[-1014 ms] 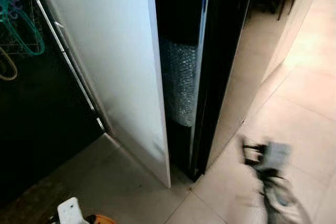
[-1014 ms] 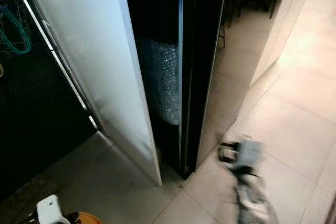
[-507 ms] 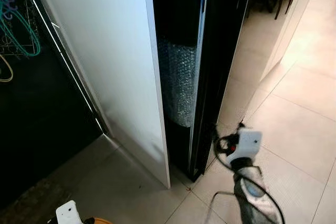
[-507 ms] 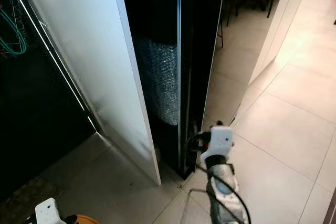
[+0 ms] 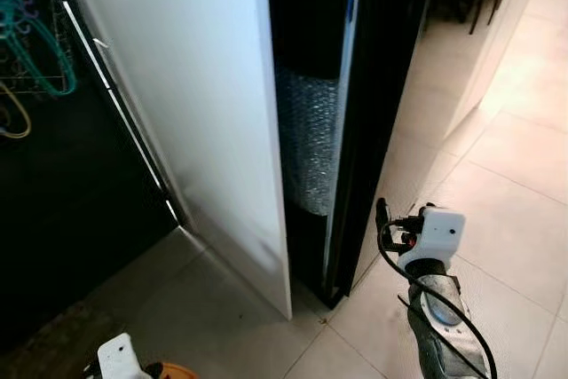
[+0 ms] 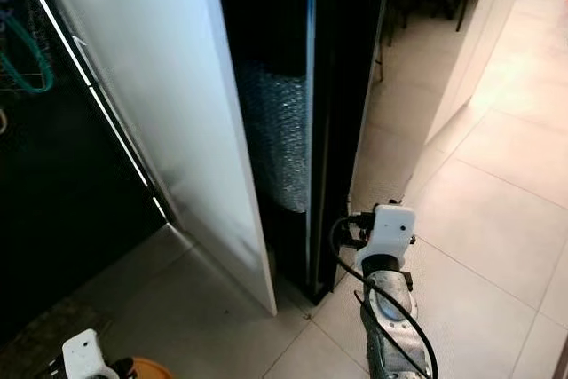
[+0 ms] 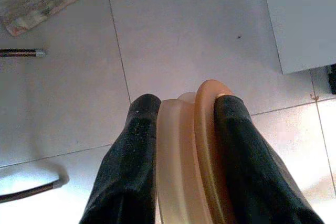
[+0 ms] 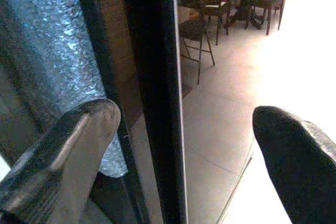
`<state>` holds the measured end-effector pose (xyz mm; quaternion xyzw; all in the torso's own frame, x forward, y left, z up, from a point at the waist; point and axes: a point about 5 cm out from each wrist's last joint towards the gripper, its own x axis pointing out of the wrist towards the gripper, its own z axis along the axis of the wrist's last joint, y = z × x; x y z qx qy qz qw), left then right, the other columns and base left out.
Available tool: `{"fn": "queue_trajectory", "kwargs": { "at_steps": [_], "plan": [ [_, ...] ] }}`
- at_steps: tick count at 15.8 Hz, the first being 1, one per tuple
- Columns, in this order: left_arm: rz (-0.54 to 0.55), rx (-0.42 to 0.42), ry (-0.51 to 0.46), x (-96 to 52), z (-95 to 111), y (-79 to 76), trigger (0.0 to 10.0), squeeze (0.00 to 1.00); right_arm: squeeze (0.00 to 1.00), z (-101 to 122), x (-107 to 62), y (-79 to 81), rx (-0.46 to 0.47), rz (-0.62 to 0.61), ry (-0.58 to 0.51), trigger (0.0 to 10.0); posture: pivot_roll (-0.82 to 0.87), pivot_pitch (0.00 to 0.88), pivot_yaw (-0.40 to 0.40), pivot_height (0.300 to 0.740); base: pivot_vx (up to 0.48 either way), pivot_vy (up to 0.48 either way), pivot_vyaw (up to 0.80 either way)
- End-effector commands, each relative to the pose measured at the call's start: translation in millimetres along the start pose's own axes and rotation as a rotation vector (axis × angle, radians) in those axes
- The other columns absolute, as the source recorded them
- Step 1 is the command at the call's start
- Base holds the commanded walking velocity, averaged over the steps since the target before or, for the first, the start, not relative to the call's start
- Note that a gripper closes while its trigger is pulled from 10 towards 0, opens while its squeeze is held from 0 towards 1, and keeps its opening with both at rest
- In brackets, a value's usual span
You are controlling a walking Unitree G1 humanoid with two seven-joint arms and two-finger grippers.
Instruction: Restocking fridge
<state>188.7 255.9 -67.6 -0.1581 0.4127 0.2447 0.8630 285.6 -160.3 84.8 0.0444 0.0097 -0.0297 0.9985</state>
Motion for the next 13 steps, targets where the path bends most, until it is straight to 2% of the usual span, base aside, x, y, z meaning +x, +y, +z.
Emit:
{"fn": "queue_trajectory", "kwargs": {
  "at_steps": [1, 6, 8, 11, 13],
  "plan": [
    [0.006, 0.002, -0.002, 0.2, 1.9, 0.5, 10.0, 0.0, 0.0, 8.7, 2.8, 2.6, 0.014, -0.007, -0.021, 10.0, -0.2, 0.0, 0.079, 0.74, 0.0, 0.319, 0.0],
    [0.001, 0.006, -0.005, 0.3, 2.1, -1.6, 10.0, 0.0, 0.0, 8.2, 3.6, 3.5, 0.018, -0.014, -0.013, 10.0, -0.19, 0.0, 0.083, 0.74, 0.0, 0.316, 0.0],
    [-0.003, 0.006, -0.014, 1.1, 6.8, -6.9, 10.0, 0.0, 0.0, 6.4, 4.2, 3.7, 0.016, -0.015, -0.004, 10.0, -0.19, 0.0, 0.081, 0.74, 0.0, 0.294, 0.0],
    [-0.019, 0.01, -0.027, 2.1, 15.2, -16.5, 10.0, 0.0, 0.0, 6.9, 6.0, 7.0, 0.021, -0.008, -0.003, 10.0, -0.18, 0.0, 0.082, 0.74, 0.0, 0.0, 0.0],
    [-0.015, 0.014, -0.024, 1.9, 14.6, -10.3, 10.0, 0.0, 0.0, 7.2, 6.7, 7.5, 0.023, -0.01, -0.005, 10.0, -0.18, 0.0, 0.084, 0.74, 0.0, 0.0, 0.0]
  ]
}}
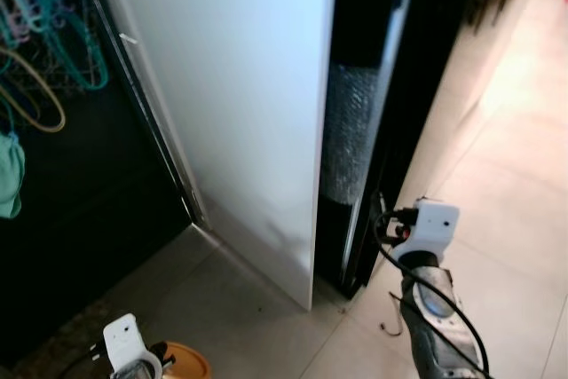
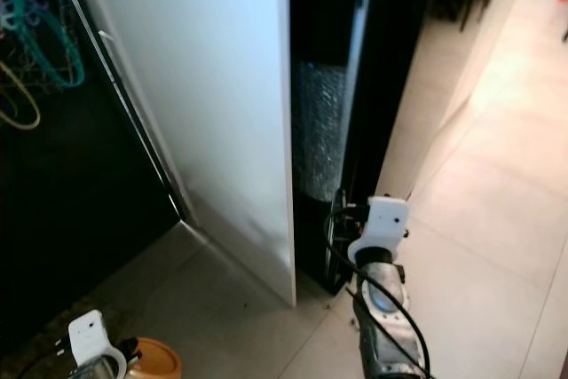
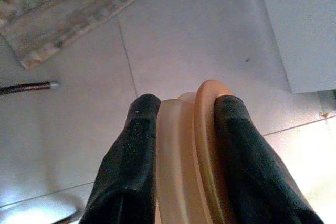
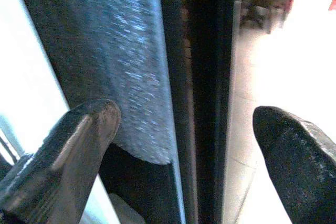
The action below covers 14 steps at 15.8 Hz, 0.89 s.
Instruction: Restocking fridge
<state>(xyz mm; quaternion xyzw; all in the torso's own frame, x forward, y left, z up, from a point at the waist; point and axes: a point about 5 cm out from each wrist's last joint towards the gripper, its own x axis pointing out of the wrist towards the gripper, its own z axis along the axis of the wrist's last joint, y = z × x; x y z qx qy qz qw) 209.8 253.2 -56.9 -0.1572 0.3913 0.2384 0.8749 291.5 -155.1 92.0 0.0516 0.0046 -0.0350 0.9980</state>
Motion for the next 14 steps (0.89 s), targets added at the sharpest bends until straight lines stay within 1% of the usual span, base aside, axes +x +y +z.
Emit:
{"fn": "queue_trajectory", "kwargs": {
  "at_steps": [1, 3, 7, 8, 9, 11, 12, 14],
  "plan": [
    [0.008, 0.017, 0.022, -0.6, -4.2, 5.6, 10.0, 0.0, 0.0, 0.7, 1.5, 1.3, 0.008, -0.002, 0.004, 10.0, -0.18, 0.0, 0.084, 0.74, 0.0, 0.0, 0.0],
    [0.008, 0.02, 0.024, -0.5, -4.0, 5.7, 10.0, 0.0, 0.0, 1.1, 2.0, -1.5, 0.005, -0.01, 0.002, 10.0, -0.18, 0.0, 0.083, 0.74, 0.0, 0.0, 0.0],
    [-0.008, 0.016, 0.025, -0.4, -4.1, 3.4, 10.0, 0.0, 0.0, 3.6, 4.9, -12.9, -0.014, -0.05, -0.005, 10.0, -0.18, 0.0, 0.073, 0.74, 0.0, 0.0, 0.0],
    [-0.008, 0.013, 0.026, -0.5, -4.4, 3.3, 10.0, 0.0, 0.0, 1.8, 6.8, -16.7, -0.01, -0.074, 0.011, 10.0, -0.18, 0.0, 0.073, 0.74, 0.0, 0.0, 0.0],
    [-0.005, 0.008, 0.028, -0.5, -4.8, 3.4, 10.0, 0.0, 0.0, 1.7, 7.9, -17.2, -0.01, -0.072, 0.016, 10.0, -0.18, 0.0, 0.071, 0.74, 0.0, 0.0, 0.0],
    [0.0, 0.006, 0.028, -0.5, -4.7, 3.9, 10.0, 0.0, 0.0, 5.4, 9.3, -13.5, 0.001, -0.059, -0.006, 10.0, -0.18, 0.0, 0.071, 0.74, 0.12, 0.0, -0.63],
    [0.001, 0.011, 0.029, -0.5, -4.8, 4.1, 10.0, 0.0, 0.0, 6.4, 9.3, -11.6, -0.005, -0.049, -0.014, 10.0, -0.18, 0.0, 0.071, 0.74, 0.0, 0.0, 0.0],
    [0.001, 0.009, 0.03, -0.5, -5.1, 4.0, 10.0, 0.0, 0.0, 4.8, 9.0, -7.4, -0.005, -0.039, -0.008, 10.0, -0.17, 0.0, 0.07, 0.74, 0.242, 0.0, 0.0]
  ]
}}
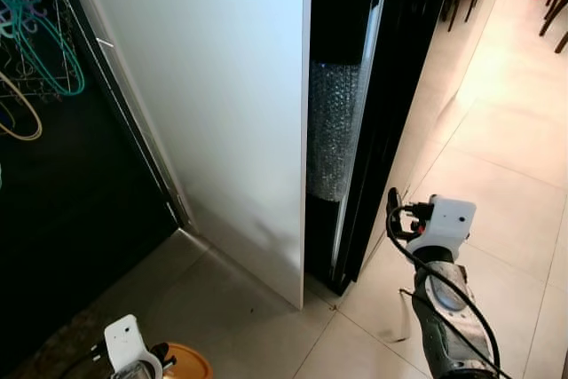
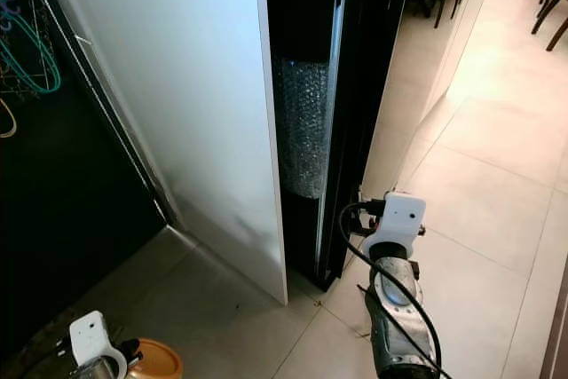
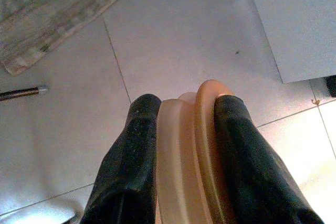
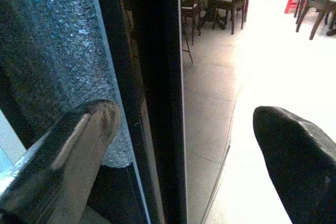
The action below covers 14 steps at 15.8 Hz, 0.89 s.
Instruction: Restocking fridge
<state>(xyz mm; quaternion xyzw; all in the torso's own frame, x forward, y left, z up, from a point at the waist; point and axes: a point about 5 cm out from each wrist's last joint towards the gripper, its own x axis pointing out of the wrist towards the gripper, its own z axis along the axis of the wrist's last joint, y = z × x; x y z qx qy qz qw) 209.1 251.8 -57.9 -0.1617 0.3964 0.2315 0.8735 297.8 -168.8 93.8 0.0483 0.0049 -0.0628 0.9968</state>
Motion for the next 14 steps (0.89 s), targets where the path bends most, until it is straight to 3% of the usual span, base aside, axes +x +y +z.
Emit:
{"fn": "queue_trajectory", "kwargs": {
  "at_steps": [1, 6, 14],
  "plan": [
    [0.013, 0.01, 0.016, -0.5, -3.7, 4.5, 10.0, 0.0, 0.0, 0.6, 2.0, 9.3, 0.009, 0.026, -0.005, 10.0, -0.17, 0.0, 0.07, 0.74, 0.247, 0.0, 0.0],
    [0.007, 0.017, 0.017, -0.5, -3.9, 3.6, 10.0, 0.0, 0.0, 4.1, 6.0, 18.5, 0.025, 0.045, -0.017, 10.0, -0.17, 0.0, 0.068, 0.74, 0.282, 0.0, 0.0],
    [0.004, 0.003, 0.028, -1.0, -9.9, -0.5, 10.0, 0.0, 0.0, 3.9, 7.9, 12.9, -0.004, 0.059, -0.017, 10.0, -0.16, 0.0, 0.023, 0.74, 0.331, 0.0, 0.0]
  ]
}}
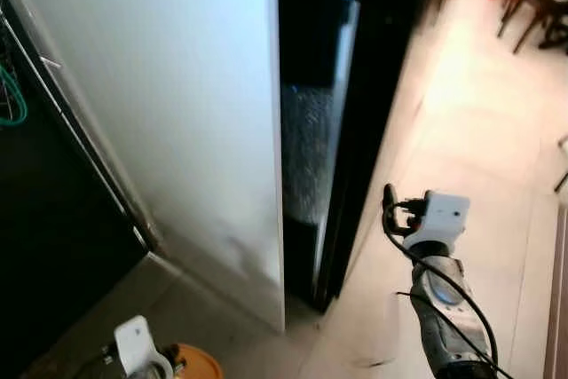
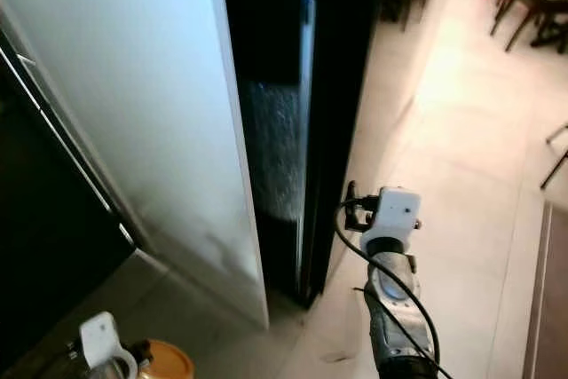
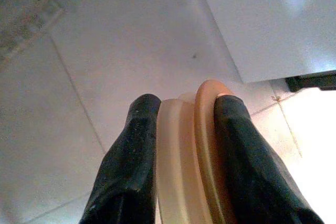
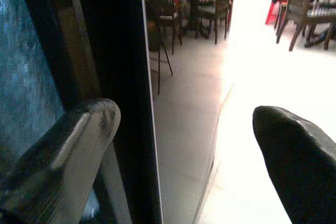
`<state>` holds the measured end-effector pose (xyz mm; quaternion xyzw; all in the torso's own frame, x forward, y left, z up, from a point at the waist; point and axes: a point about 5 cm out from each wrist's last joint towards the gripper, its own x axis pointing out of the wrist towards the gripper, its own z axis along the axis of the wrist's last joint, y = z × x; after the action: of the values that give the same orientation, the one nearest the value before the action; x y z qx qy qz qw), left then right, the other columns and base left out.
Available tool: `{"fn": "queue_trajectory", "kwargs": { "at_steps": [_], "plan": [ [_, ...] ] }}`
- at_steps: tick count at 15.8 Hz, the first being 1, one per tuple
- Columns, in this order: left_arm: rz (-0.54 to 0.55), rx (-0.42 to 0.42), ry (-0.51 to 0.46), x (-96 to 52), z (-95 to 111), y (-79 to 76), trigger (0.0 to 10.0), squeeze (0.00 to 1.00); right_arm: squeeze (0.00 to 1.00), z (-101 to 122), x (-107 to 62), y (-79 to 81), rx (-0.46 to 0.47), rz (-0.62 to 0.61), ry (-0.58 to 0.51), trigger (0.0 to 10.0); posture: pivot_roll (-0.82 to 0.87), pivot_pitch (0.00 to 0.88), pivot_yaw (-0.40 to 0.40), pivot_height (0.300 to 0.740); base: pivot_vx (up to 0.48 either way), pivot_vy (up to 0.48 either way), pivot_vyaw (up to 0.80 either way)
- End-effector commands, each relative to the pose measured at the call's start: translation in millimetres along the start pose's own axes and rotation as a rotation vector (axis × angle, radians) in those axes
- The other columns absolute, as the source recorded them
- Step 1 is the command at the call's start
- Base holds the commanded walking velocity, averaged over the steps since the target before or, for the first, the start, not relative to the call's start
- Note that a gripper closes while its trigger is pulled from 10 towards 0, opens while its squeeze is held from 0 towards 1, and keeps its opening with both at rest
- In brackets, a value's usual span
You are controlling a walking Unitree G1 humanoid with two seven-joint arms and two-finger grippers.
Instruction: Restocking fridge
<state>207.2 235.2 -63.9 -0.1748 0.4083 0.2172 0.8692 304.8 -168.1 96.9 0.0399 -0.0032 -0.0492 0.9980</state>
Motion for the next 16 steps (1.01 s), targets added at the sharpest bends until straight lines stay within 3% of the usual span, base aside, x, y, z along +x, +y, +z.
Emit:
{"fn": "queue_trajectory", "kwargs": {
  "at_steps": [1, 4, 9, 16],
  "plan": [
    [0.028, 0.022, -0.004, -0.4, 2.6, 11.1, 10.0, 0.0, 0.0, 1.3, 2.5, 11.1, 0.012, 0.028, -0.002, 10.0, -0.16, 0.0, 0.022, 0.74, 0.334, 0.0, 0.0],
    [0.032, 0.027, -0.018, -0.1, 8.0, 13.0, 10.0, 0.0, 0.0, 2.7, 3.1, 19.6, 0.024, 0.048, -0.008, 10.0, -0.16, 0.0, 0.023, 0.74, 0.102, 0.0, 0.0],
    [0.032, 0.038, -0.019, 0.1, 10.3, 13.4, 10.0, 0.0, 0.0, -4.0, -0.2, 18.9, 0.007, 0.058, 0.009, 10.0, -0.17, 0.0, 0.033, 0.74, 0.0, 0.0, 0.0],
    [0.038, 0.052, -0.017, 0.1, 11.5, 14.8, 10.0, 0.0, 0.0, 13.0, 17.3, 18.2, -0.036, 0.017, -0.055, 10.0, -0.16, 0.0, 0.035, 0.74, 0.0, 0.0, 0.0]
  ]
}}
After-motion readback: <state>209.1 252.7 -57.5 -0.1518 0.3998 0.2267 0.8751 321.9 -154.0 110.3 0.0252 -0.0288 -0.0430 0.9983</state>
